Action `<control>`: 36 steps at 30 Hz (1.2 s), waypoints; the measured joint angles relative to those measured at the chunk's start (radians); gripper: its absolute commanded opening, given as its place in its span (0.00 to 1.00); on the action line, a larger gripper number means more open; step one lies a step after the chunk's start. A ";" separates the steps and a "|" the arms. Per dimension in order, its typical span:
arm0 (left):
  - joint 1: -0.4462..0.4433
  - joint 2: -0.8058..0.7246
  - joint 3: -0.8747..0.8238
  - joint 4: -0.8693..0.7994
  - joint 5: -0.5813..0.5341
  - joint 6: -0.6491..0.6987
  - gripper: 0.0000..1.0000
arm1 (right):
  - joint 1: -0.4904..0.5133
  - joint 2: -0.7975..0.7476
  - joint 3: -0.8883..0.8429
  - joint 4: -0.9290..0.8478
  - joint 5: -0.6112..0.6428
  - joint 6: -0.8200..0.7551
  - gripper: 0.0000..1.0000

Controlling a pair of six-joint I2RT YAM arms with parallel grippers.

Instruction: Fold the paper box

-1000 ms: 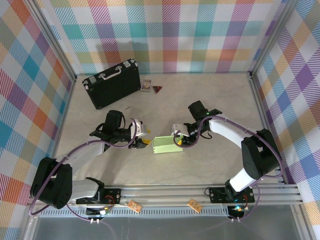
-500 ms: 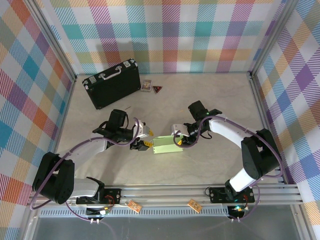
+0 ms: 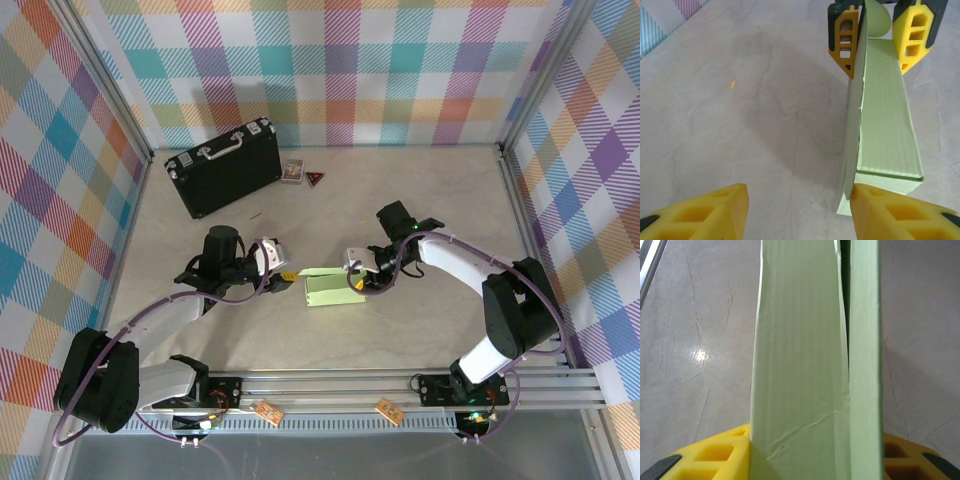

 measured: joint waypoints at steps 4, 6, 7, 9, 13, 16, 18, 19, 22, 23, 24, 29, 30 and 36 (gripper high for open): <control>-0.014 0.035 0.005 -0.007 0.018 0.006 0.54 | 0.000 0.000 0.000 0.000 0.000 0.000 0.41; -0.019 0.047 0.017 -0.022 0.019 0.016 0.53 | 0.000 0.000 0.000 0.000 0.000 0.000 0.41; -0.021 0.048 0.024 -0.032 0.019 0.021 0.53 | 0.000 0.000 0.000 0.000 0.000 0.000 0.42; -0.021 0.045 0.031 -0.038 0.018 0.027 0.54 | 0.000 0.000 0.000 0.000 -0.001 0.000 0.42; -0.021 0.028 0.032 -0.059 -0.016 0.024 0.57 | 0.000 0.000 0.000 0.000 0.000 0.000 0.42; -0.021 0.019 0.029 -0.048 -0.113 0.001 0.56 | 0.000 0.001 0.000 0.000 0.001 0.000 0.42; -0.018 0.019 0.018 -0.031 -0.194 -0.018 0.56 | 0.000 0.003 0.000 0.000 0.000 0.000 0.42; -0.011 0.019 0.010 -0.025 -0.232 -0.027 0.56 | 0.000 0.004 0.000 -0.001 0.000 0.000 0.42; 0.000 0.019 -0.001 -0.020 -0.270 -0.041 0.56 | 0.000 0.005 0.000 0.000 0.000 0.000 0.41; 0.001 0.019 -0.001 -0.013 -0.256 -0.041 0.56 | 0.000 0.005 0.000 0.000 0.000 0.000 0.42; 0.001 0.019 -0.001 -0.005 -0.228 -0.041 0.56 | 0.000 0.005 0.000 -0.001 0.000 0.000 0.42; -0.021 0.019 -0.001 0.012 -0.058 -0.035 0.55 | 0.000 0.005 0.000 -0.001 0.000 0.000 0.41; -0.027 0.019 -0.001 0.013 -0.031 -0.032 0.54 | 0.000 0.005 0.000 -0.001 0.000 0.000 0.42; -0.043 0.019 -0.001 0.008 0.072 -0.010 0.54 | 0.000 0.005 0.000 -0.001 0.000 0.000 0.42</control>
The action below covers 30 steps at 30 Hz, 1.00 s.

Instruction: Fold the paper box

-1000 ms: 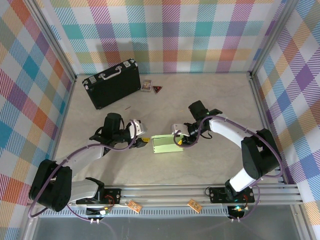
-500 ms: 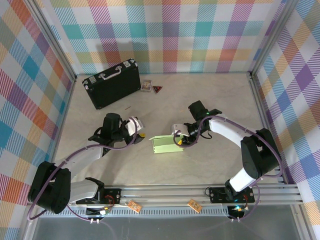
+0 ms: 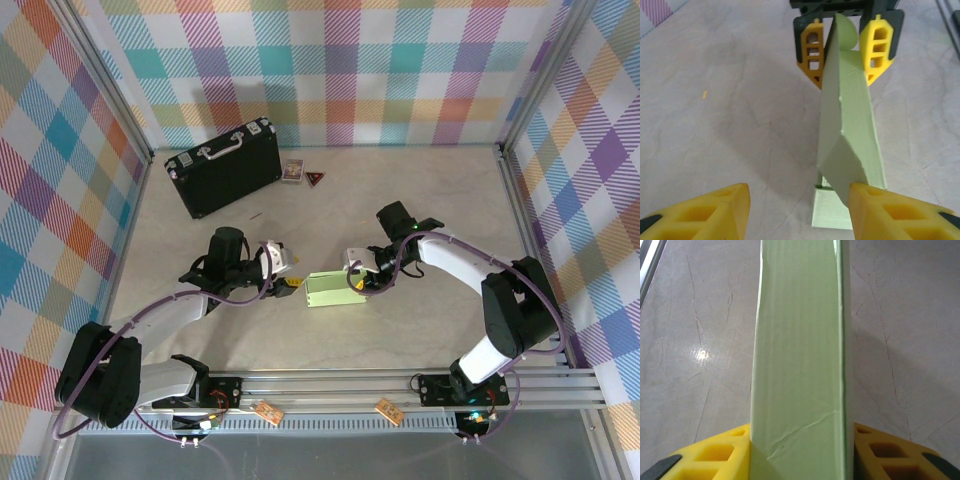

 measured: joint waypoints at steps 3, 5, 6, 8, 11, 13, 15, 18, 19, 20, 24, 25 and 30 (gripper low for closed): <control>-0.010 0.007 0.000 -0.001 0.022 0.003 0.54 | 0.000 0.000 0.000 0.000 -0.001 0.000 0.41; -0.018 0.022 0.006 -0.008 0.033 0.008 0.54 | 0.000 0.000 0.000 0.000 -0.002 0.000 0.42; -0.024 0.034 0.013 -0.014 0.035 0.012 0.53 | 0.000 0.000 0.000 0.000 -0.002 0.000 0.41; -0.037 0.055 0.032 -0.029 0.043 0.026 0.53 | 0.000 0.000 0.000 -0.001 -0.002 0.000 0.42; -0.050 0.074 0.055 -0.039 0.047 0.037 0.53 | 0.000 0.000 0.000 -0.006 -0.003 0.000 0.41; -0.051 0.084 0.063 -0.041 0.053 0.044 0.53 | 0.000 0.000 0.000 -0.008 -0.006 0.000 0.42; -0.051 0.097 0.071 -0.043 0.055 0.050 0.53 | 0.000 0.000 0.000 -0.008 -0.006 0.000 0.41; -0.058 0.116 0.085 -0.047 0.060 0.056 0.53 | 0.000 0.000 0.000 -0.008 -0.006 0.000 0.41; -0.061 0.124 0.092 -0.047 0.061 0.058 0.52 | 0.000 0.000 0.000 -0.008 -0.006 0.000 0.41; -0.062 0.132 0.098 -0.047 0.061 0.059 0.52 | 0.000 0.000 0.000 -0.008 -0.005 0.000 0.41; -0.071 0.167 0.125 -0.061 0.073 0.076 0.48 | 0.000 0.000 0.000 -0.008 -0.002 0.000 0.41; -0.073 0.176 0.132 -0.068 0.079 0.082 0.46 | 0.000 0.000 0.000 -0.007 -0.002 0.000 0.41; -0.076 0.198 0.149 -0.091 0.094 0.103 0.35 | 0.000 0.000 0.000 -0.007 0.001 0.000 0.41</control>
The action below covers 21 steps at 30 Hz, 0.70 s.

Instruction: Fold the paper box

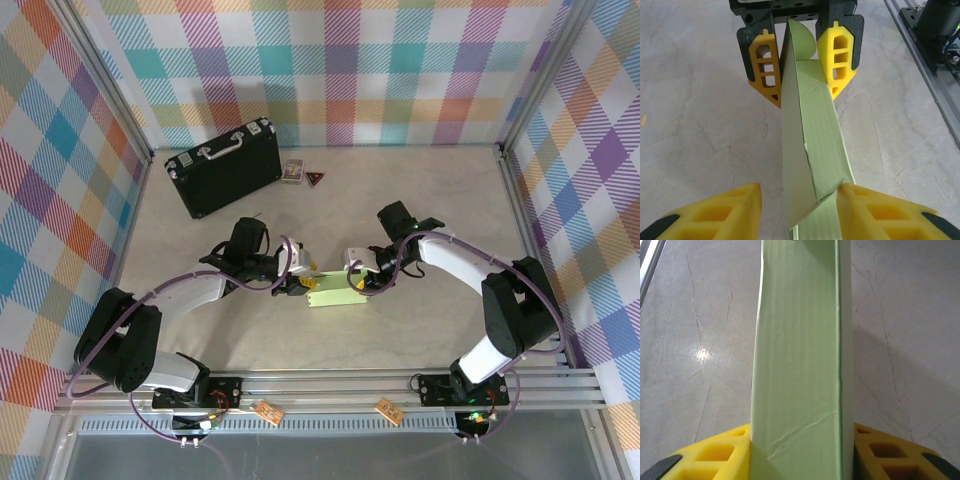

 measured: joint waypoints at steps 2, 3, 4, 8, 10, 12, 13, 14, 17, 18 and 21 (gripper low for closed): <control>-0.001 0.003 0.002 -0.005 0.010 0.007 0.25 | 0.000 0.000 0.000 0.000 0.000 0.001 0.41; -0.002 0.005 0.003 -0.008 0.014 0.010 0.20 | 0.000 0.000 0.001 0.000 0.001 0.000 0.41; -0.002 0.007 0.007 -0.011 0.016 0.012 0.14 | 0.000 0.001 0.001 0.000 0.001 0.000 0.41; 0.001 0.019 0.034 -0.027 0.000 0.020 0.00 | 0.000 0.001 0.001 -0.004 0.000 0.000 0.41; 0.000 0.019 0.040 -0.036 -0.007 0.020 0.00 | 0.000 0.001 0.003 -0.007 0.000 0.000 0.41; 0.000 0.019 0.042 -0.046 -0.008 0.023 0.00 | 0.000 0.002 0.003 -0.007 0.000 0.000 0.41; 0.000 0.020 0.045 -0.054 -0.008 0.024 0.00 | 0.000 0.002 0.003 -0.007 0.000 0.000 0.41; 0.000 0.021 0.048 -0.056 -0.008 0.026 0.00 | 0.000 0.002 0.003 -0.008 0.000 0.000 0.41; 0.000 0.025 0.055 -0.064 -0.009 0.031 0.22 | 0.000 0.002 0.003 -0.008 0.000 0.000 0.41; -0.002 0.025 0.055 -0.065 -0.010 0.031 0.28 | 0.000 0.002 0.003 -0.007 0.000 0.000 0.40; -0.016 0.031 0.055 -0.077 -0.008 0.032 0.31 | 0.005 0.006 0.003 -0.003 -0.009 0.000 0.41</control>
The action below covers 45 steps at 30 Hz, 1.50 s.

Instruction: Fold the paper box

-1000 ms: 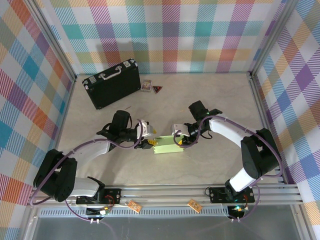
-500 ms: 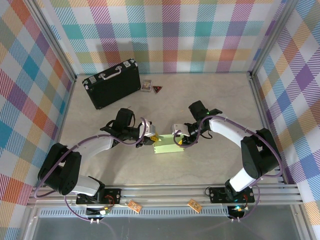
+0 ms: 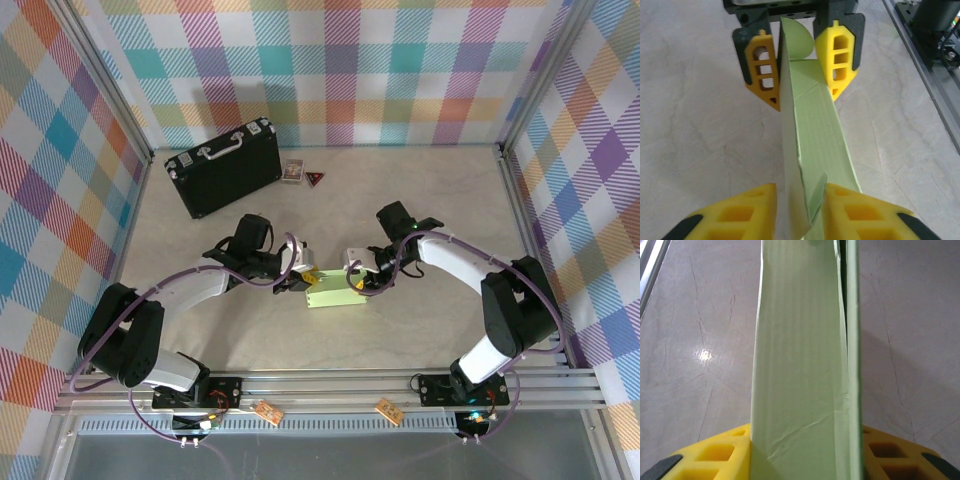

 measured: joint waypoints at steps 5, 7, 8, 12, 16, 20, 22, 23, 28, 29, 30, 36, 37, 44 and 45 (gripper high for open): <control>-0.010 0.001 0.003 -0.006 -0.001 0.006 0.03 | 0.003 0.000 0.000 -0.002 -0.003 -0.001 0.41; -0.008 0.005 0.017 -0.011 -0.010 0.016 0.00 | 0.003 0.000 0.000 -0.008 -0.007 -0.003 0.41; -0.008 0.007 0.022 -0.019 -0.011 0.015 0.00 | 0.002 0.000 0.000 -0.008 -0.008 -0.003 0.41; -0.008 0.013 0.032 -0.033 -0.010 0.015 0.00 | 0.002 0.000 0.000 -0.009 -0.007 -0.003 0.41; -0.008 0.013 0.032 -0.036 -0.010 0.016 0.04 | 0.002 0.000 0.000 -0.009 -0.007 -0.003 0.41; -0.011 0.013 0.032 -0.036 -0.014 0.003 0.37 | 0.002 0.000 0.000 -0.007 -0.007 -0.003 0.41; -0.016 0.011 0.031 -0.028 -0.016 -0.019 0.51 | 0.003 0.000 0.000 -0.005 -0.007 -0.004 0.41; -0.018 0.007 0.031 -0.023 -0.019 -0.031 0.57 | 0.004 0.000 0.000 -0.004 -0.006 -0.004 0.41; -0.018 -0.071 0.013 0.031 -0.050 -0.130 0.82 | 0.004 0.001 0.000 -0.004 -0.007 -0.003 0.41; -0.018 -0.091 0.009 0.040 -0.062 -0.150 0.83 | 0.004 0.001 0.000 -0.004 -0.006 -0.003 0.41; -0.018 -0.114 0.004 0.052 -0.078 -0.175 0.85 | 0.004 0.001 0.000 -0.004 -0.006 -0.004 0.40; -0.018 -0.285 -0.100 0.160 -0.272 -0.391 0.96 | 0.004 -0.001 -0.004 0.032 0.002 -0.003 0.41; -0.018 -0.318 -0.119 0.174 -0.326 -0.441 1.00 | 0.004 -0.003 -0.006 0.040 0.004 -0.003 0.41; -0.015 -0.429 -0.119 0.151 -0.685 -0.805 0.99 | 0.004 -0.005 -0.008 0.062 0.023 0.004 0.42; -0.008 -0.431 -0.109 0.130 -0.718 -0.856 1.00 | 0.004 -0.006 -0.009 0.065 0.026 0.005 0.42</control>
